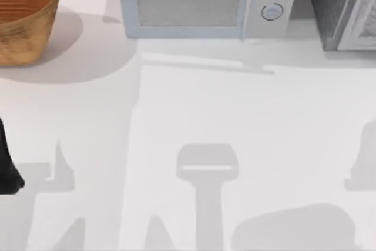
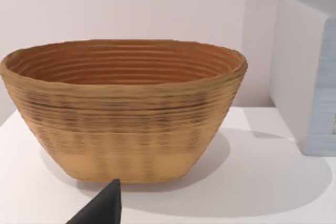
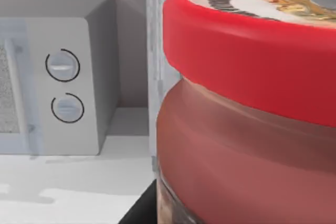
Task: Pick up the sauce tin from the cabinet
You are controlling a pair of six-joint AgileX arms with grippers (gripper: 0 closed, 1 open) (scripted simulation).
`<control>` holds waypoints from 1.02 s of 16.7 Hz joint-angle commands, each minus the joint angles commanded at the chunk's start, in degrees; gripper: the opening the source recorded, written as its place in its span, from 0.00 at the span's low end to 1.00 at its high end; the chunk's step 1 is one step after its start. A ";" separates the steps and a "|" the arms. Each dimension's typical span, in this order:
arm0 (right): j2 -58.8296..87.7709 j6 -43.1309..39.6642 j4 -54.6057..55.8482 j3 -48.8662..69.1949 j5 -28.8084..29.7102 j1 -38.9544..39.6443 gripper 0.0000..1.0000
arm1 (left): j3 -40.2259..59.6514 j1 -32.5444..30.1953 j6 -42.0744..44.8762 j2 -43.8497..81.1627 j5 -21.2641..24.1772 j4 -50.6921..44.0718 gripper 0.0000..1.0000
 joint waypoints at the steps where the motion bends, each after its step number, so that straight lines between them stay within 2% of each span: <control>1: 2.10 -0.03 1.64 0.80 -0.86 -0.22 0.00 | 0.00 0.00 0.00 0.00 0.00 0.00 1.00; 8: 28.26 -0.19 21.69 10.24 -11.94 -2.99 0.00 | 0.00 0.00 0.00 0.00 0.00 0.00 1.00; 17: 75.21 0.16 56.89 26.56 -33.68 -8.13 0.00 | 0.00 0.00 0.00 0.00 0.00 0.00 1.00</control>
